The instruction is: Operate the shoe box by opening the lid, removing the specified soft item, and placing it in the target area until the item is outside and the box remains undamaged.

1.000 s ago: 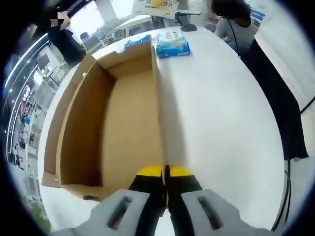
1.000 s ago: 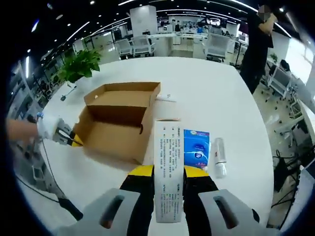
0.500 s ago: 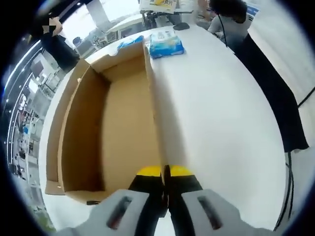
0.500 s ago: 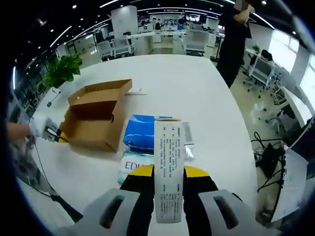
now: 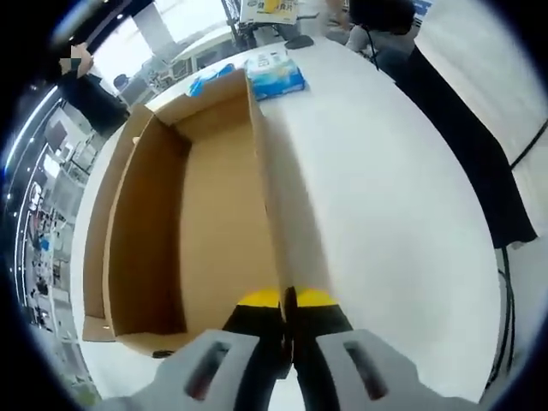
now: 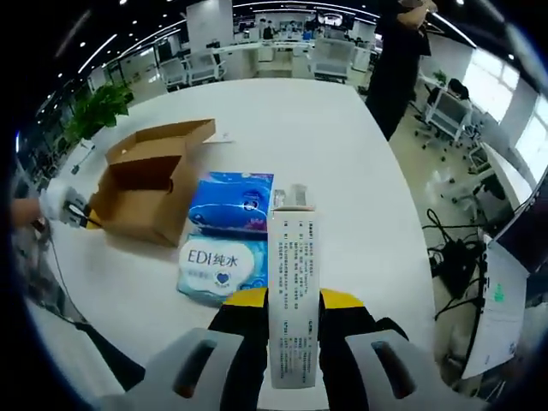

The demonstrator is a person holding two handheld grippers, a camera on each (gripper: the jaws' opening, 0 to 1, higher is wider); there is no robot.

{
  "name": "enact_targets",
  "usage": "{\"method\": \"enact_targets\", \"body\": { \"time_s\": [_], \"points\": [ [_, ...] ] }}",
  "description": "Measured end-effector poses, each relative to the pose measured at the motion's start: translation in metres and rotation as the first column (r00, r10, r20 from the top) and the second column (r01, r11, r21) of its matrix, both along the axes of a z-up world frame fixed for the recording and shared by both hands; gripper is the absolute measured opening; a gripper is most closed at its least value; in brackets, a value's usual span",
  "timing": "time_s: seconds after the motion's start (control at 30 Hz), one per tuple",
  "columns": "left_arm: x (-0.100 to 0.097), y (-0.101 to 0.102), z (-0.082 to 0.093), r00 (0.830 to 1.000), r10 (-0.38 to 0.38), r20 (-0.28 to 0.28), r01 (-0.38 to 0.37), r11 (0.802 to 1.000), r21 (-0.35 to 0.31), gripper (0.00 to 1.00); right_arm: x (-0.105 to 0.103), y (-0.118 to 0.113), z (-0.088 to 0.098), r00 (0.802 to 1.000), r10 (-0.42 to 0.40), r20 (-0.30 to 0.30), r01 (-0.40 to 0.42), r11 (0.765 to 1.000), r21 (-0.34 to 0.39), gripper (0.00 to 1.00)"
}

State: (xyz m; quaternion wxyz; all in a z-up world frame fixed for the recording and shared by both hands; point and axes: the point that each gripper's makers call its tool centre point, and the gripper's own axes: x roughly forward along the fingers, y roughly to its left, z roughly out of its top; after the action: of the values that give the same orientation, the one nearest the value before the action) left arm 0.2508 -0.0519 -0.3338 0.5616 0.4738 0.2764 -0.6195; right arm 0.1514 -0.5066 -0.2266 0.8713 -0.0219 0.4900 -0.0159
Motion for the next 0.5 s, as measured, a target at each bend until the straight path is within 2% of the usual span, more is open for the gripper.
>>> {"method": "enact_targets", "body": {
  "time_s": [0.13,0.3,0.43,0.5],
  "points": [
    [0.001,0.0,0.0,0.997,0.071,-0.042,-0.072,0.997,-0.011,0.01,-0.005,-0.009,-0.009,1.0,0.001,-0.014,-0.001,1.0,-0.021,0.19],
    [0.003,0.0,-0.001,0.998,0.051,-0.023,-0.052,0.999,-0.01,0.01,-0.011,-0.021,-0.033,0.995,0.03,-0.1,-0.035,0.998,-0.045,0.19],
    [0.003,-0.001,-0.003,0.995,0.094,-0.033,-0.094,0.995,-0.022,0.01,-0.017,-0.022,-0.048,0.992,0.015,-0.128,-0.017,1.0,-0.016,0.19],
    [0.003,-0.001,-0.005,0.994,0.108,-0.034,-0.108,0.994,-0.021,0.01,-0.017,-0.022,-0.05,0.993,0.011,-0.12,-0.013,1.0,-0.012,0.19]
  ]
}}
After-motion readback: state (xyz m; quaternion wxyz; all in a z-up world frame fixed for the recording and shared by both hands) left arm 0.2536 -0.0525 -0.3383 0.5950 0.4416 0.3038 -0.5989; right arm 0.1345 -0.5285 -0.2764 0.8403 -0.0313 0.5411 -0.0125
